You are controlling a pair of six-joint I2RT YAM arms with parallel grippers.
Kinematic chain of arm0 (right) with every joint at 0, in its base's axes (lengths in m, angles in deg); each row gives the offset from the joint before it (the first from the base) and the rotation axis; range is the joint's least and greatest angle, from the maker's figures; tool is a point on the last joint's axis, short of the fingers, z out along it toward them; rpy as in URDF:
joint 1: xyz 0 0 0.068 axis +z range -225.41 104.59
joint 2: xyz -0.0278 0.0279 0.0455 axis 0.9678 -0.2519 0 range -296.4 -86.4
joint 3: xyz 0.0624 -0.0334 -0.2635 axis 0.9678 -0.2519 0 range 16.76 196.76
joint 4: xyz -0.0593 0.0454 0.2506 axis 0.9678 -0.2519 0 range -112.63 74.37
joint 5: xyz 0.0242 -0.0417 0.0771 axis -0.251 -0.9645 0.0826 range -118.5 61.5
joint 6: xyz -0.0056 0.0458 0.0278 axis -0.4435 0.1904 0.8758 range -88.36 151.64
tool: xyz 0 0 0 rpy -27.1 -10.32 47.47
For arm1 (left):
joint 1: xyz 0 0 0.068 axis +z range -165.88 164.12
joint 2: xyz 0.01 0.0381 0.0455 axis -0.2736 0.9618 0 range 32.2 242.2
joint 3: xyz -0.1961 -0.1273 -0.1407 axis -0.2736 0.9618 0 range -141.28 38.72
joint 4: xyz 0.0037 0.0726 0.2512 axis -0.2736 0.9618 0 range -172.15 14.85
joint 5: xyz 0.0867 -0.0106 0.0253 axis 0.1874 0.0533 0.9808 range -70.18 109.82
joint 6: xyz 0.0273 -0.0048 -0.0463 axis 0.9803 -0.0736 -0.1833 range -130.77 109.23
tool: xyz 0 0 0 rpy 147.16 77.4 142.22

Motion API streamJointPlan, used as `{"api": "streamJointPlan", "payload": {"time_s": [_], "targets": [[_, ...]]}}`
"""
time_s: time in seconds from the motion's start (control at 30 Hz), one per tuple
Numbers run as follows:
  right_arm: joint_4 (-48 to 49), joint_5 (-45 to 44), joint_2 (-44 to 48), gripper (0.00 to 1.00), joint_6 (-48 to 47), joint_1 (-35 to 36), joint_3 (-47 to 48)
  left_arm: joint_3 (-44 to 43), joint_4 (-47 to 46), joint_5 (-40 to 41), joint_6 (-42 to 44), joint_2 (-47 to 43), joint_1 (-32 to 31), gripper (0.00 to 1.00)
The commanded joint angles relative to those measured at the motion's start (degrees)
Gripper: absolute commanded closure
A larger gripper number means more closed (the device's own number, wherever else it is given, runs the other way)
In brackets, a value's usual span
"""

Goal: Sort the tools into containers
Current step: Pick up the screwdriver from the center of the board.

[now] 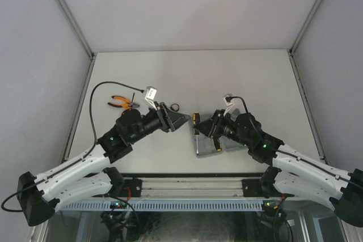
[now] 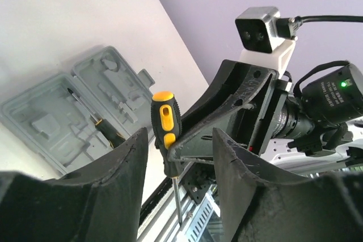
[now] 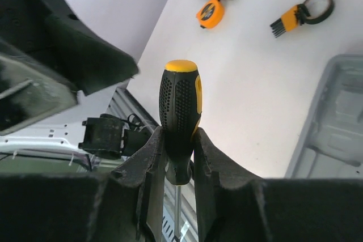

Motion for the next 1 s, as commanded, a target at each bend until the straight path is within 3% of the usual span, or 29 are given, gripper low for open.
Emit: {"api": "streamJointPlan", "payload": {"time_s": [0.0,0.37,0.5,0.7,0.97], "targets": [[-4.0,-5.0,2.9,1.00,-0.4,-0.2,0.5,-0.3,3.1,4.1,3.0,-3.4,0.0,0.45],[-17.7,-8.0,7.6,1.00,-1.9,-5.5,1.4,0.8,11.2,6.4,6.1,-6.8,5.1,0.30],[-23.3,-8.1,6.5,1.00,-5.1,-7.4,3.6,2.2,12.5,5.7,6.4,-6.9,8.3,0.29],[-30.9,-8.9,1.0,1.00,-9.9,-9.8,9.1,4.0,12.6,4.8,6.5,-5.5,13.1,0.30],[-36.6,-9.6,-10.4,1.00,-14.6,-13.5,16.3,2.1,15.7,9.4,9.0,-0.2,14.5,0.31]]}}
